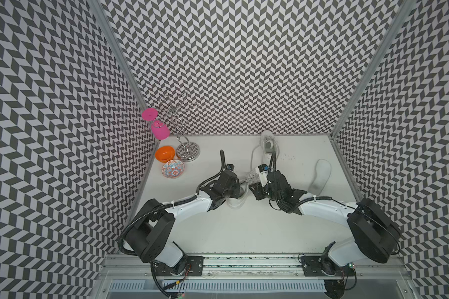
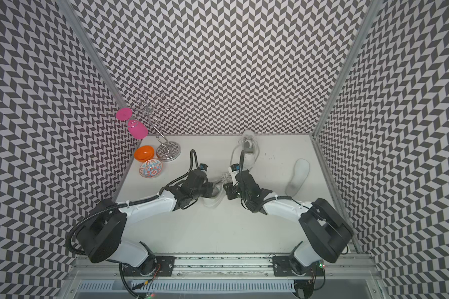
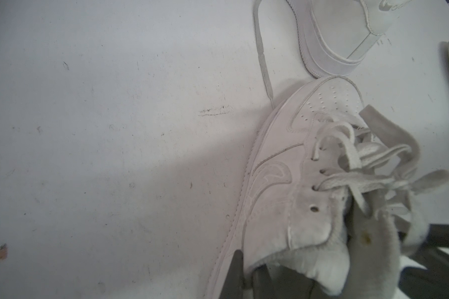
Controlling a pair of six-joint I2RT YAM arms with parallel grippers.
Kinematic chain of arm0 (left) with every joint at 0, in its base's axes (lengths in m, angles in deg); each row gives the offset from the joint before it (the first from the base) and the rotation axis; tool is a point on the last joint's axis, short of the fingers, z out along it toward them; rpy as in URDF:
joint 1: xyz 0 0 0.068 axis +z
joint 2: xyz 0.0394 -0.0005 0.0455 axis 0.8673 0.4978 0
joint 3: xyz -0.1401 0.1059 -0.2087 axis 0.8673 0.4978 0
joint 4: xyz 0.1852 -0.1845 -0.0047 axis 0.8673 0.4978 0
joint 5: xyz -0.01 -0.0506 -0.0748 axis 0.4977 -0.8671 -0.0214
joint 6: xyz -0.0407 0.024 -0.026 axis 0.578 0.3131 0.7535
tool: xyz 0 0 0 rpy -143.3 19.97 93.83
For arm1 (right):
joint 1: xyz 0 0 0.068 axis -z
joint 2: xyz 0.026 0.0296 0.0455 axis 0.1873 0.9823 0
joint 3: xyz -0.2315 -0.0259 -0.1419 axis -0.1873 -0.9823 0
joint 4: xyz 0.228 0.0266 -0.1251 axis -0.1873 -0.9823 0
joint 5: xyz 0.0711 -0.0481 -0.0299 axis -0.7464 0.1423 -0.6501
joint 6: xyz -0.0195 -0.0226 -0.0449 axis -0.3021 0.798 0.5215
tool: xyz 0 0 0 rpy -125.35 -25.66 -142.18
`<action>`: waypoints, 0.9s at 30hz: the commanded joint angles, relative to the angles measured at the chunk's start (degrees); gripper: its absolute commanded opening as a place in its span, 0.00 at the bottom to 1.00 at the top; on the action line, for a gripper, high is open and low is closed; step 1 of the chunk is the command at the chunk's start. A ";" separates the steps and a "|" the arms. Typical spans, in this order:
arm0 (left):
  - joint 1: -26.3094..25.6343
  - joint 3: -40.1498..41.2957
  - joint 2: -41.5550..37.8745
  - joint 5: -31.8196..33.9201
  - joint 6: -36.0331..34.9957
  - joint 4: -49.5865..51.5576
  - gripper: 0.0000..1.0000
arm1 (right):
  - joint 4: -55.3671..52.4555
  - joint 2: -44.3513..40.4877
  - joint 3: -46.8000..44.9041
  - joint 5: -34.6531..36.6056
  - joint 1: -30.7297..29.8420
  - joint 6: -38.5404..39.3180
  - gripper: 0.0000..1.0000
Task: Remove the insole from the shoe
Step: Untie the shoelace on the shoe.
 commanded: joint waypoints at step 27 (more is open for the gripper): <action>1.35 1.40 -2.48 6.69 5.24 4.43 0.00 | -2.37 -6.82 -1.72 6.50 -2.87 2.16 0.00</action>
